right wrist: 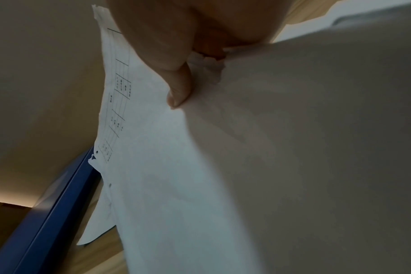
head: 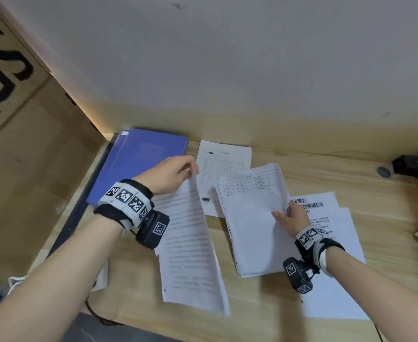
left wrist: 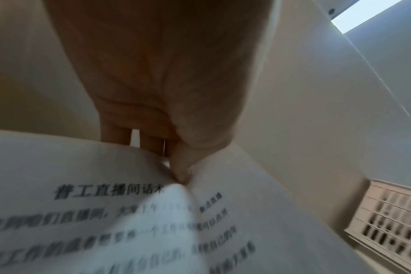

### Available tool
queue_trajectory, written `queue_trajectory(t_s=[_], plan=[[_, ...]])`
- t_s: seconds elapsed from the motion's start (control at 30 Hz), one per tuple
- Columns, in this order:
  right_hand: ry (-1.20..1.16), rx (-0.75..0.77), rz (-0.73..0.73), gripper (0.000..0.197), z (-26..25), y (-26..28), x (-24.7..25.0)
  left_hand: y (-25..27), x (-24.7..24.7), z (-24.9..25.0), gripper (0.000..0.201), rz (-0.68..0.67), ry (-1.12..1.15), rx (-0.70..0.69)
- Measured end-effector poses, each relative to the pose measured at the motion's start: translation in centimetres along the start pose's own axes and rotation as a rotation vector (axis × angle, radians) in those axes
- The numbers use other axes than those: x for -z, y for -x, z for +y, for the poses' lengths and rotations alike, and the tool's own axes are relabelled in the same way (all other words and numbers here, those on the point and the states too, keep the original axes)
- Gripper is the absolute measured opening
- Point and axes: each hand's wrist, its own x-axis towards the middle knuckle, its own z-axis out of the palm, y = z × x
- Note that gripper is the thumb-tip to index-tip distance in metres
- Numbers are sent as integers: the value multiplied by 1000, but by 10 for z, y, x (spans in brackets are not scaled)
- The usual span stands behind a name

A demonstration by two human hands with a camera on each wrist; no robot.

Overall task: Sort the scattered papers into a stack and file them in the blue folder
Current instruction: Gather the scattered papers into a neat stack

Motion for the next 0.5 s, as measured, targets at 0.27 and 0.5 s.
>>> queue_trajectory(t_s=[0.27, 0.5], plan=[[-219, -4, -167, 19, 19, 26, -31, -66, -140, 21, 34, -103, 70, -128], [-265, -163, -274, 25, 42, 46, -48, -86, -212, 16, 38, -55, 65, -159]])
